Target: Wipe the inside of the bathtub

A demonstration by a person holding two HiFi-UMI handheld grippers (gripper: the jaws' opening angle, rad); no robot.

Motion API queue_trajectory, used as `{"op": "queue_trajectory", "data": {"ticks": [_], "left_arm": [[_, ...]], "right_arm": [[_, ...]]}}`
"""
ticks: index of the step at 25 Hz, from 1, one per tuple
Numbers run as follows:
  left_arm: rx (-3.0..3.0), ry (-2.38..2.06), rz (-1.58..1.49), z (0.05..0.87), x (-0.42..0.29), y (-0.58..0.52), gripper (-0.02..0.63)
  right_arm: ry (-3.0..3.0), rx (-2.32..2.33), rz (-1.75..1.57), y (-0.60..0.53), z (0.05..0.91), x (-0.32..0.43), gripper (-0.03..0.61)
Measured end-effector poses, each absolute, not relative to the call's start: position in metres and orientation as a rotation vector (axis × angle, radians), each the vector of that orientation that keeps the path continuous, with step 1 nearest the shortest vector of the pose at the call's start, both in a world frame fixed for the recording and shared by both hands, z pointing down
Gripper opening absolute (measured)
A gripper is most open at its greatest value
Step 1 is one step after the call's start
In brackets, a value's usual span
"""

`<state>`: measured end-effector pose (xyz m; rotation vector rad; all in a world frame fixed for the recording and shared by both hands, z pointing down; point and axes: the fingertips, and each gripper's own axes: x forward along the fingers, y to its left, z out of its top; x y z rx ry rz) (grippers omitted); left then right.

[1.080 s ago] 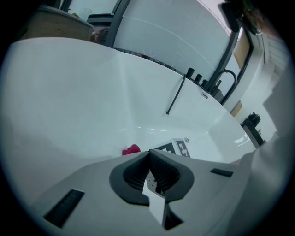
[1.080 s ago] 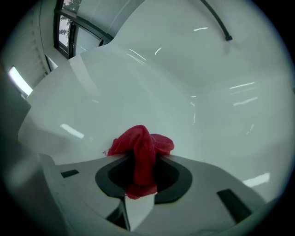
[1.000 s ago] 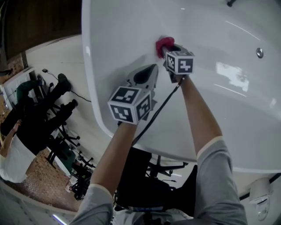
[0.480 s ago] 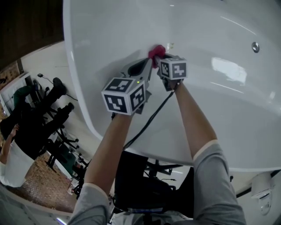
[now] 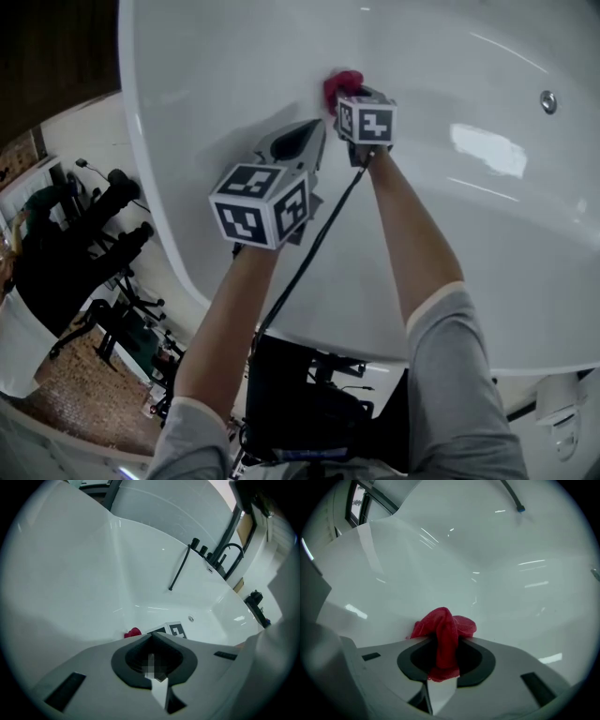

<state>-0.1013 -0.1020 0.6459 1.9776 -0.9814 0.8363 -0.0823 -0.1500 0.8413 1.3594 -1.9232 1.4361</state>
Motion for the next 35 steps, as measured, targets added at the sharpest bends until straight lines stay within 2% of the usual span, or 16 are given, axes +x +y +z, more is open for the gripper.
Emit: {"op": "queue_trajectory", "data": {"ticks": [10, 23, 30, 35], "left_arm": [[1.968, -0.975, 0.824, 0.657, -0.101, -0.100, 0.006], [1.981, -0.975, 0.786, 0.658, -0.095, -0.099, 0.006], [1.969, -0.976, 0.765, 0.656, -0.090, -0.096, 0.006], [1.970, -0.968, 0.761, 0.657, -0.086, -0.093, 0.006]], "right_arm": [[-1.784, 1.187, 1.563, -0.089, 0.879, -0.091, 0.098], [-1.779, 1.281, 1.254, -0.149, 0.889, -0.069, 0.098], [-1.754, 1.147, 1.133, -0.111, 0.895, -0.064, 0.100], [-1.729, 1.088, 1.168, -0.052, 0.902, -0.064, 0.100]]}}
